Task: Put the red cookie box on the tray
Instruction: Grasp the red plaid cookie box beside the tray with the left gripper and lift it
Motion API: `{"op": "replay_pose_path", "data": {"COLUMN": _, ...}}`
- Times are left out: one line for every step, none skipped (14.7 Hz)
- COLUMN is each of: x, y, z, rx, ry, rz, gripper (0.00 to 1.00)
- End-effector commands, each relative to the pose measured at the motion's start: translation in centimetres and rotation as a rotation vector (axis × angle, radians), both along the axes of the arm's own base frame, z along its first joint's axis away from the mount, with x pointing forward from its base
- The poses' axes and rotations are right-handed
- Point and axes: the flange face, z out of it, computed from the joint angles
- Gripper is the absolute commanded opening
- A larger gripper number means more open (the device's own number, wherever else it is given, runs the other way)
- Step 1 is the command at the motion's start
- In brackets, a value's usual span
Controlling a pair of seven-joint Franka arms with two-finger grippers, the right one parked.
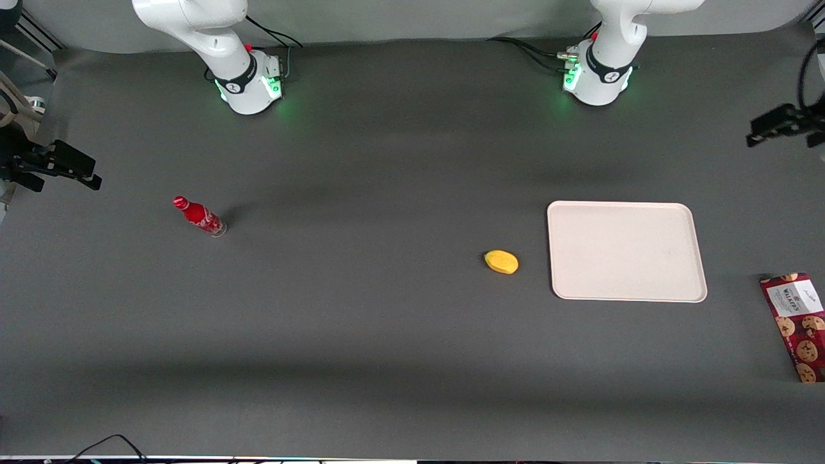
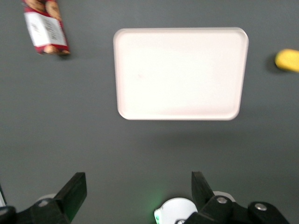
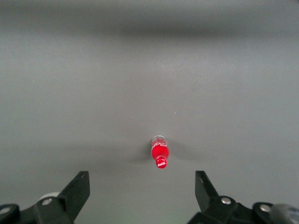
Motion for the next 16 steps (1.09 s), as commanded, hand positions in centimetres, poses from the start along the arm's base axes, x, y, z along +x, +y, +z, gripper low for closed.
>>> {"op": "replay_pose_path", "data": {"x": 6.3, "y": 3.3, "z": 0.1, "rx": 0.072, "ry": 0.002, "rz": 0.066, "gripper": 1.00}}
{"op": "replay_pose_path", "data": {"x": 7.9, "y": 4.1, "z": -0.6, "rx": 0.089, "ry": 0.005, "rz": 0.069, "gripper": 1.00}}
{"op": "replay_pose_path", "data": {"x": 9.5, "y": 5.5, "z": -1.7, "rx": 0.111, "ry": 0.008, "rz": 0.074, "gripper": 1.00}}
{"op": "replay_pose_path", "data": {"x": 11.2, "y": 6.9, "z": -2.9, "rx": 0.136, "ry": 0.015, "rz": 0.074, "gripper": 1.00}}
{"op": "replay_pose_path", "data": {"x": 12.6, "y": 8.5, "z": -4.3, "rx": 0.162, "ry": 0.025, "rz": 0.082, "gripper": 1.00}}
{"op": "replay_pose_path", "data": {"x": 14.3, "y": 10.2, "z": -6.1, "rx": 0.192, "ry": 0.021, "rz": 0.076, "gripper": 1.00}}
{"op": "replay_pose_path", "data": {"x": 15.8, "y": 11.7, "z": -8.5, "rx": 0.218, "ry": 0.014, "rz": 0.039, "gripper": 1.00}}
{"op": "replay_pose_path", "data": {"x": 16.9, "y": 13.4, "z": -10.8, "rx": 0.235, "ry": 0.001, "rz": 0.003, "gripper": 1.00}}
{"op": "replay_pose_path", "data": {"x": 17.9, "y": 14.8, "z": -13.1, "rx": 0.231, "ry": -0.030, "rz": -0.025, "gripper": 1.00}}
{"op": "replay_pose_path", "data": {"x": 18.7, "y": 16.0, "z": -15.4, "rx": 0.212, "ry": -0.055, "rz": -0.040, "gripper": 1.00}}
{"op": "replay_pose_path", "data": {"x": 19.3, "y": 17.3, "z": -18.1, "rx": 0.195, "ry": -0.069, "rz": -0.055, "gripper": 1.00}}
{"op": "replay_pose_path", "data": {"x": 19.9, "y": 18.5, "z": -21.2, "rx": 0.179, "ry": -0.096, "rz": -0.070, "gripper": 1.00}}
{"op": "replay_pose_path", "data": {"x": 20.5, "y": 18.9, "z": -24.0, "rx": 0.190, "ry": -0.102, "rz": -0.093, "gripper": 1.00}}
{"op": "replay_pose_path", "data": {"x": 20.5, "y": 20.2, "z": -25.9, "rx": 0.204, "ry": -0.102, "rz": -0.089, "gripper": 1.00}}
{"op": "replay_pose_path", "data": {"x": 20.8, "y": 20.6, "z": -28.3, "rx": 0.216, "ry": -0.100, "rz": -0.100, "gripper": 1.00}}
{"op": "replay_pose_path", "data": {"x": 21.0, "y": 20.8, "z": -29.9, "rx": 0.227, "ry": -0.103, "rz": -0.131, "gripper": 1.00}}
